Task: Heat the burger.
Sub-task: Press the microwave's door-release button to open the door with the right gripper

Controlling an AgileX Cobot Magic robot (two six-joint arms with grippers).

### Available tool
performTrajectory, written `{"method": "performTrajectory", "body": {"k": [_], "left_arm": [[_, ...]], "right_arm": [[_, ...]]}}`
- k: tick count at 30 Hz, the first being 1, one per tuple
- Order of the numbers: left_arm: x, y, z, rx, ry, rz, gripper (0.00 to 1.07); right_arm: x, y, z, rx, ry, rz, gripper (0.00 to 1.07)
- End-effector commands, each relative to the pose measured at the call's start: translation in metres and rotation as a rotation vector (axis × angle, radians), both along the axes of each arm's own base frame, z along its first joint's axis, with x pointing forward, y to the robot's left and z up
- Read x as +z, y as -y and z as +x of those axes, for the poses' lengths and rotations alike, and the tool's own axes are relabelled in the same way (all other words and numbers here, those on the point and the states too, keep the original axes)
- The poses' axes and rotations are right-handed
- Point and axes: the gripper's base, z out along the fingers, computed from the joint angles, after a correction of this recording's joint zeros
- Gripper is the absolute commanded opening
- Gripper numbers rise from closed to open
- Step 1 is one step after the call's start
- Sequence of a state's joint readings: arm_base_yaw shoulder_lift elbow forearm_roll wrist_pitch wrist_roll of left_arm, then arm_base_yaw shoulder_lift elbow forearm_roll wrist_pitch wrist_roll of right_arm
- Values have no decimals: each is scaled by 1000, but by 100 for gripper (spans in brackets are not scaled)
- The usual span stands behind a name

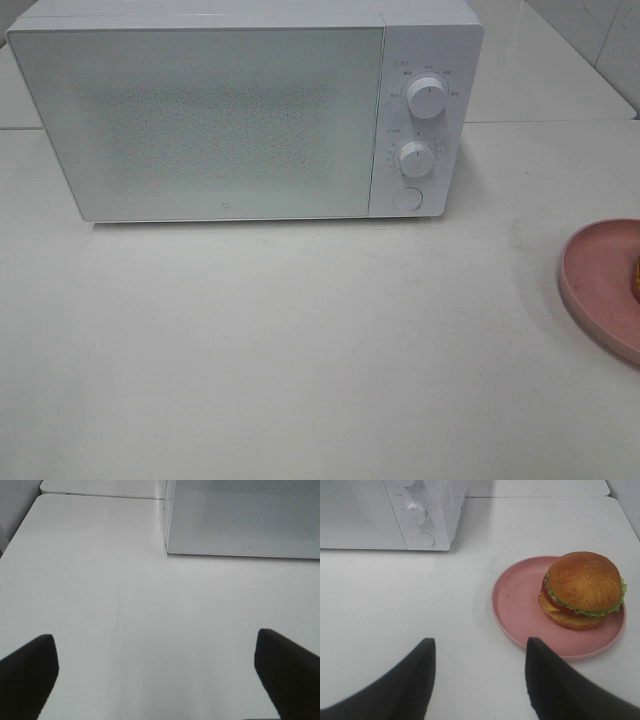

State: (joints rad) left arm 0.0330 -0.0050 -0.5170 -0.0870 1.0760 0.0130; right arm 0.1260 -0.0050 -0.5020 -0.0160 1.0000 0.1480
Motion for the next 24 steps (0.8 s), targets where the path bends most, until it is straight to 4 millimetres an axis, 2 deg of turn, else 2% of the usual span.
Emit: {"method": "performTrajectory", "body": {"k": [1, 2, 3, 4, 5, 6, 7, 14, 17, 18, 22, 24], "left_arm": [[0, 0, 0, -8, 5, -4, 102], [0, 0, 0, -8, 5, -4, 102], [0, 0, 0, -8, 5, -4, 102], [0, 0, 0, -8, 5, -4, 102], [0, 0, 0, -8, 5, -4, 102], [0, 0, 0, -8, 5, -4, 102], [0, 0, 0, -8, 5, -4, 102], [0, 0, 0, -8, 5, -4, 102], [0, 0, 0, -8, 5, -4, 102], [0, 0, 0, -8, 5, -4, 102], [0, 0, 0, -8, 5, -4, 102], [0, 0, 0, -8, 5, -4, 102]], "right_arm": [[-1, 0, -3, 5, 30, 3, 58], [-1, 0, -3, 5, 30, 3, 66], [-1, 0, -3, 5, 30, 3, 66], [-1, 0, -3, 4, 30, 4, 77], [-1, 0, -3, 4, 30, 4, 77], [-1, 0, -3, 4, 30, 5, 82], [-1, 0, -3, 4, 30, 5, 91], [0, 0, -3, 4, 30, 2, 92], [9, 0, -1, 7, 38, -3, 91], [18, 0, 5, 4, 36, -9, 90], [26, -1, 19, 1, 7, -21, 89], [27, -4, 36, -1, -38, -20, 88]]}}
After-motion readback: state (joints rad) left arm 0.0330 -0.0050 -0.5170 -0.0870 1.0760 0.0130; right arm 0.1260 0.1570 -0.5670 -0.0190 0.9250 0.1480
